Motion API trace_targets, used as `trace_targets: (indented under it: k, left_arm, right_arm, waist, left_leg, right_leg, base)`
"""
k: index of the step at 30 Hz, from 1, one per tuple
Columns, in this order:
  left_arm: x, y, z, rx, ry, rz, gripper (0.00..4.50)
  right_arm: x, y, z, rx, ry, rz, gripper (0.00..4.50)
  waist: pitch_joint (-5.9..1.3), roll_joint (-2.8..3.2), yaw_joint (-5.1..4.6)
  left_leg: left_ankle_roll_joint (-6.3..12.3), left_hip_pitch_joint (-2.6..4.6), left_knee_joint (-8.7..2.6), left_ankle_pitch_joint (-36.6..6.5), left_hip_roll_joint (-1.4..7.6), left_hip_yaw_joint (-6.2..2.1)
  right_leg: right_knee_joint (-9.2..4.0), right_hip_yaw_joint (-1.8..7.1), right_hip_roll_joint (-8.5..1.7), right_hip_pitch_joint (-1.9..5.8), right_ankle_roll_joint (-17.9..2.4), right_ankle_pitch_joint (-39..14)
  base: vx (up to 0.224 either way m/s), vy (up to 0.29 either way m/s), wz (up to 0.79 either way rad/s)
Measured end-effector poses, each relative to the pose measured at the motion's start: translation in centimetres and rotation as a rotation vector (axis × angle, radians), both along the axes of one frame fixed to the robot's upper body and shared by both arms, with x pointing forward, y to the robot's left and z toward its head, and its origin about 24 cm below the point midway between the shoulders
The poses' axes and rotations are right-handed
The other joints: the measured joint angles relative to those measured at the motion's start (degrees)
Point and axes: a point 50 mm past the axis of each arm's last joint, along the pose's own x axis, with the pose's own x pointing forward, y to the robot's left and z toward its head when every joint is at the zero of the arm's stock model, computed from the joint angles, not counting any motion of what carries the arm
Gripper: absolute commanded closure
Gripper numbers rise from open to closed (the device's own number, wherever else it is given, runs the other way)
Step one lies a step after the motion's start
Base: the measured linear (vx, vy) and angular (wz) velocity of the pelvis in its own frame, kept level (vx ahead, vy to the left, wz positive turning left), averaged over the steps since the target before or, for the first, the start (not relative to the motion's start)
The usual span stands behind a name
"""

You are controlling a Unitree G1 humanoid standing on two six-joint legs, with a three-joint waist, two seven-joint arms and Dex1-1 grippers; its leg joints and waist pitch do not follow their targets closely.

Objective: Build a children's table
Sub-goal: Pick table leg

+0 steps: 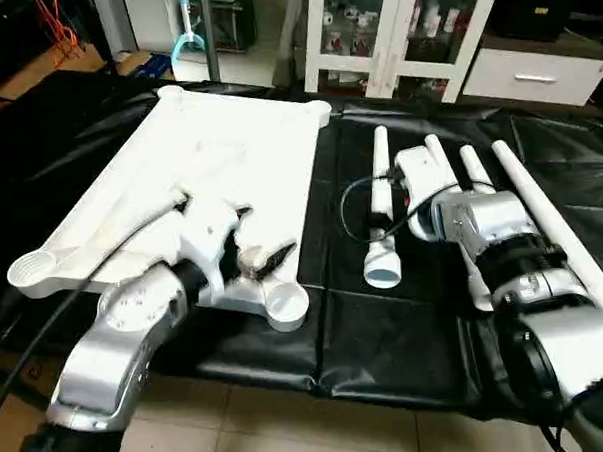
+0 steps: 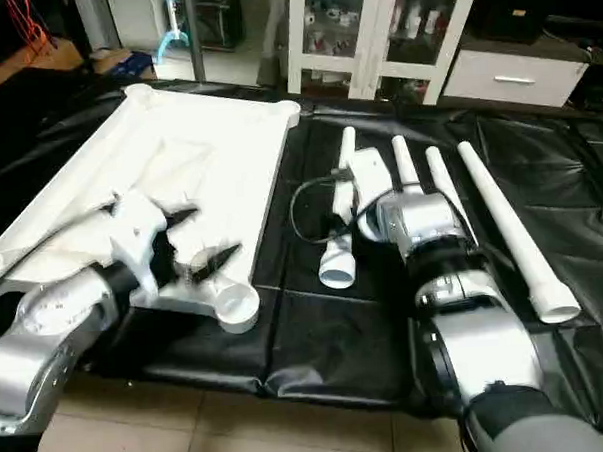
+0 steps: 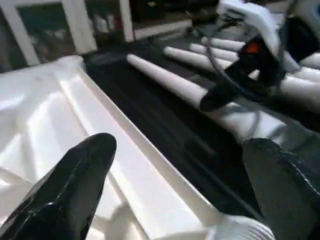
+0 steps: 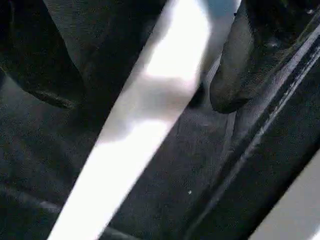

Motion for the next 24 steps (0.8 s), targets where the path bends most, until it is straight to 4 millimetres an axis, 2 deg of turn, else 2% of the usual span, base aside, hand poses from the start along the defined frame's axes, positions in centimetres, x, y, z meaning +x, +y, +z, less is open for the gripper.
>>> trace_targets:
  k: [10, 13, 14, 15, 19, 20, 24]
  left_arm:
    - [-0.3, -0.3, 0.8, 0.005, -0.009, -0.053, 0.00]
    - [-0.5, -0.5, 0.9, 0.002, 0.007, -0.097, 0.00]
    - [-1.0, -0.8, 0.8, 0.017, 0.036, -0.163, 0.00]
    - [-1.4, -1.2, 0.8, 0.022, 0.047, -0.205, 0.00]
    - [-1.9, -1.9, 0.8, 0.019, 0.070, -0.270, 0.00]
    - [-1.9, -1.9, 0.8, 0.020, 0.073, -0.270, 0.00]
    - [-1.9, -1.9, 0.8, 0.020, 0.077, -0.266, 0.00]
  right_arm:
    - [-0.9, -0.1, -2.0, 0.070, 0.122, -0.009, 0.07]
    - [-1.0, -0.2, -2.2, 0.102, 0.137, -0.030, 0.07]
    - [-1.1, -0.3, -2.3, 0.124, 0.150, -0.046, 0.07]
    - [-1.1, -0.4, -2.3, 0.133, 0.156, -0.054, 0.35]
    - [-1.2, -0.6, -2.5, 0.144, 0.170, -0.058, 0.48]
    - [-1.2, -0.6, -2.5, 0.148, 0.174, -0.058, 0.76]
    - [-1.3, -0.9, -2.6, 0.168, 0.187, -0.072, 1.07]
  waist:
    - [-0.05, -0.62, -0.02]
    - [-0.10, -0.69, 0.01]
    - [-0.15, -0.77, 0.04]
    - [-0.16, -0.78, 0.10]
    - [-0.21, -0.86, 0.08]
    - [-0.24, -0.90, 0.06]
    - [-0.23, -1.02, 0.11]
  left_leg:
    - [-0.06, 0.02, 0.00, 0.1, 0.17, 0.17]
    - [-0.08, 0.04, 0.00, 0.1, 0.20, 0.24]
    - [-0.10, 0.07, 0.00, 0.1, 0.23, 0.24]
    - [-0.10, 0.09, -0.01, 0.1, 0.23, 0.27]
    - [-0.43, 0.15, -0.01, 0.0, 0.32, 0.43]
    - [-0.49, 0.18, -0.01, 0.0, 0.34, 0.45]
    - [-0.66, 0.22, -0.01, 0.1, 0.47, 0.53]
  right_leg:
    - [0.03, -0.04, 0.01, 0.00, 0.0, 0.0]
    - [0.06, -0.03, 0.01, 0.00, 0.0, 0.0]
    - [0.07, -0.06, 0.01, 0.01, 0.0, 0.0]
    - [0.07, -0.05, 0.01, 0.02, 0.0, 0.0]
    - [0.15, -0.02, 0.01, 0.03, 0.0, 0.0]
    - [0.21, -0.02, 0.01, 0.03, 0.0, 0.0]
    - [0.35, -0.08, 0.01, 0.03, 0.0, 0.0]
  base:
    - [0.000, 0.000, 0.00]
    - [0.000, 0.000, 0.00]
    - [0.000, 0.000, 0.00]
    - [0.000, 0.000, 0.00]
    - [0.000, 0.000, 0.00]
    - [0.000, 0.000, 0.00]
    - [0.000, 0.000, 0.00]
